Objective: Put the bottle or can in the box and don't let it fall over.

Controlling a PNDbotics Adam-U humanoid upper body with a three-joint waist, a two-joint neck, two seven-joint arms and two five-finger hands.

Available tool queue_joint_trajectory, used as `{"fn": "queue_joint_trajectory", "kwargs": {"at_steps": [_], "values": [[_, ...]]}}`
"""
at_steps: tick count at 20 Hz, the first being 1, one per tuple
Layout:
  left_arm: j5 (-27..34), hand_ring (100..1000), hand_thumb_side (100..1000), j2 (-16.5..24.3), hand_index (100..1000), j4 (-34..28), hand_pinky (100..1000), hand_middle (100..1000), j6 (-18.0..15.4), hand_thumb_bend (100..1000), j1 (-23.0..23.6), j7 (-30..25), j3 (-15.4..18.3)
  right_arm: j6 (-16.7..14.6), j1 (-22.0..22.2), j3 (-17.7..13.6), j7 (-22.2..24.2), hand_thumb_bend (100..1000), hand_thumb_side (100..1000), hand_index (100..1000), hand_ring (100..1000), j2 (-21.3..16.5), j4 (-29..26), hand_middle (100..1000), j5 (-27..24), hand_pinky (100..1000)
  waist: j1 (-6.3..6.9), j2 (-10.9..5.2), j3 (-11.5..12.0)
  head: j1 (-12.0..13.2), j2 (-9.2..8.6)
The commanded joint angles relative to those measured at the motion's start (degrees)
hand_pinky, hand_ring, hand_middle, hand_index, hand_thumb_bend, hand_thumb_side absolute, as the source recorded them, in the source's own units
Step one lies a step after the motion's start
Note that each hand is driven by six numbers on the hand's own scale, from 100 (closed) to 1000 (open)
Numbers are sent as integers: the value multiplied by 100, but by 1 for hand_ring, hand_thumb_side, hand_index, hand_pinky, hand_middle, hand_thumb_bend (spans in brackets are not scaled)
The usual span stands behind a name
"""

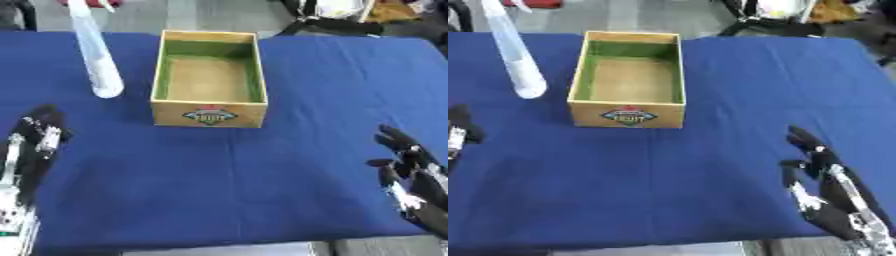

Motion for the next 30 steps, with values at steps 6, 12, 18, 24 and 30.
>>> {"fn": "queue_joint_trajectory", "kwargs": {"at_steps": [6,12,18,24,30], "values": [[-28,565,718,42,847,-82,631,501,-8,334,-56,-9,38,-6,-24,12,-113,100,824,1000,1000,-38,-102,1000,-111,760,21,-93,5,-9,-56],[-81,568,716,165,847,-137,634,504,-16,341,-62,9,75,36,-22,8,-205,100,876,1000,1000,-51,-81,1000,-269,757,29,-94,-3,-23,-64],[-537,591,721,941,845,-808,655,529,-174,360,-33,-49,287,64,6,-37,-229,100,865,1000,1000,-126,-74,1000,-202,755,178,-130,-2,-54,-68],[-1077,623,737,1818,838,-1473,686,570,-183,355,-163,-482,254,102,59,-79,-275,100,858,1000,1000,-269,-65,1000,-83,753,425,-213,-28,-100,-47],[-1219,652,764,5302,833,48,710,606,-71,347,-1646,-837,-355,98,72,11,-225,100,855,1000,1000,-237,-40,1000,-119,752,362,-278,-200,17,-34]]}}
